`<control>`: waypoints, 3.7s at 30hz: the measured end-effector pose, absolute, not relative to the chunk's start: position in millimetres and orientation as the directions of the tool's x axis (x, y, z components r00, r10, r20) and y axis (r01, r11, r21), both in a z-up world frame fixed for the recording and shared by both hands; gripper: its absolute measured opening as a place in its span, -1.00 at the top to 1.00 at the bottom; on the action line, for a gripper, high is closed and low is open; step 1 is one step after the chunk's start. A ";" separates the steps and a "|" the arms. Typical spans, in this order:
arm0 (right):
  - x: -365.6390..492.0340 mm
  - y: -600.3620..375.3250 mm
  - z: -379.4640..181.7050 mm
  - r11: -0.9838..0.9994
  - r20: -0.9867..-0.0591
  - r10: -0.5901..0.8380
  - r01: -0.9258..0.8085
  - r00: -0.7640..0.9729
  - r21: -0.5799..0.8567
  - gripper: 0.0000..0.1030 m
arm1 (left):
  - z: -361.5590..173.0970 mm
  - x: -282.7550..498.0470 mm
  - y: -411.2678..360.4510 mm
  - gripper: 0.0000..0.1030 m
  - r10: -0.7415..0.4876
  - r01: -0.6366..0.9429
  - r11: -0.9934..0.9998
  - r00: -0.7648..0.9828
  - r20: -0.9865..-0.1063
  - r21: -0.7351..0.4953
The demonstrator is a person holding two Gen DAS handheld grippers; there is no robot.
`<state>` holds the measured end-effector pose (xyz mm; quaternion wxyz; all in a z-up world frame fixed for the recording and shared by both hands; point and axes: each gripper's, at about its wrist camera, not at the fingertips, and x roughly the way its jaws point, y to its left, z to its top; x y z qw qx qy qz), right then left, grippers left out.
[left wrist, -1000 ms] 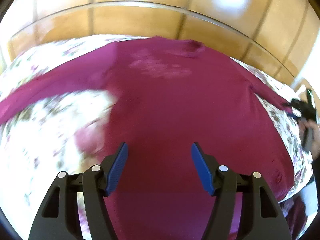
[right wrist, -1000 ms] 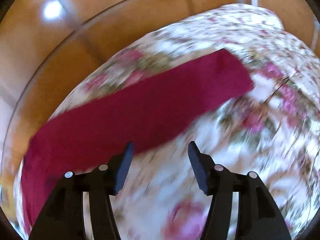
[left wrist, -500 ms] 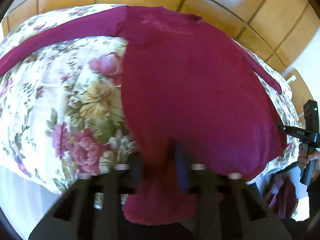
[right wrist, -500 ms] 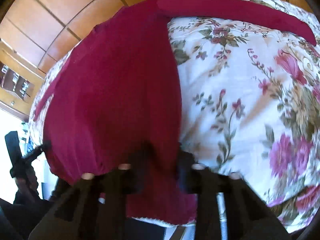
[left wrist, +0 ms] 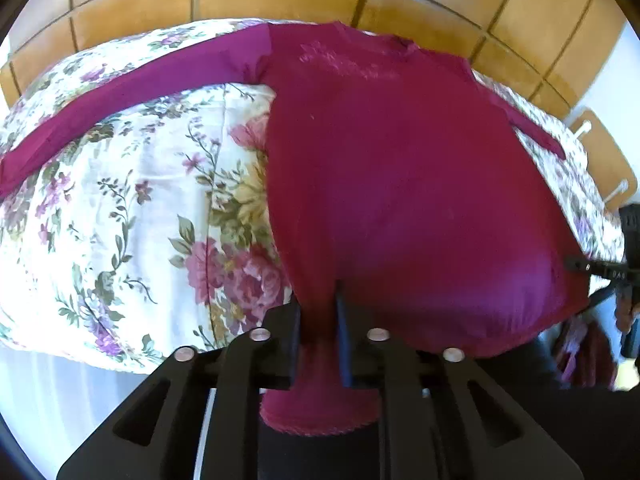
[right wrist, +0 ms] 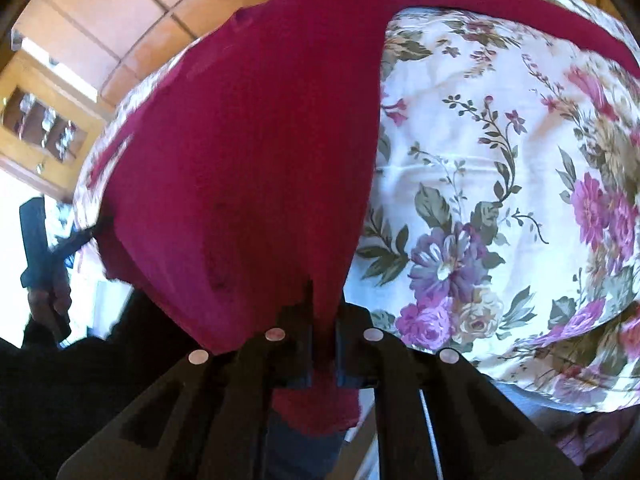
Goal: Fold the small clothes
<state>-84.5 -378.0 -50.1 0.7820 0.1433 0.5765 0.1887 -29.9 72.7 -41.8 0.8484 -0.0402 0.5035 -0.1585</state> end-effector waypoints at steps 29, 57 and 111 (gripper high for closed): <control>122.4 -674.6 -64.6 0.544 -0.761 -0.005 0.640 0.649 0.543 0.89 | -53.1 68.1 -59.7 -0.12 -0.402 0.354 0.900 0.451 -0.797 -0.253; 173.2 -273.9 41.2 0.826 -0.595 0.528 -0.202 0.606 0.527 0.14 | -21.6 146.9 21.7 -0.29 -0.555 0.166 0.810 0.529 -0.642 -0.563; 172.7 -297.2 -64.5 0.998 -0.769 0.027 0.026 0.638 0.056 -0.20 | -60.1 221.0 46.5 0.27 -0.228 -0.014 0.954 0.615 -0.755 -0.300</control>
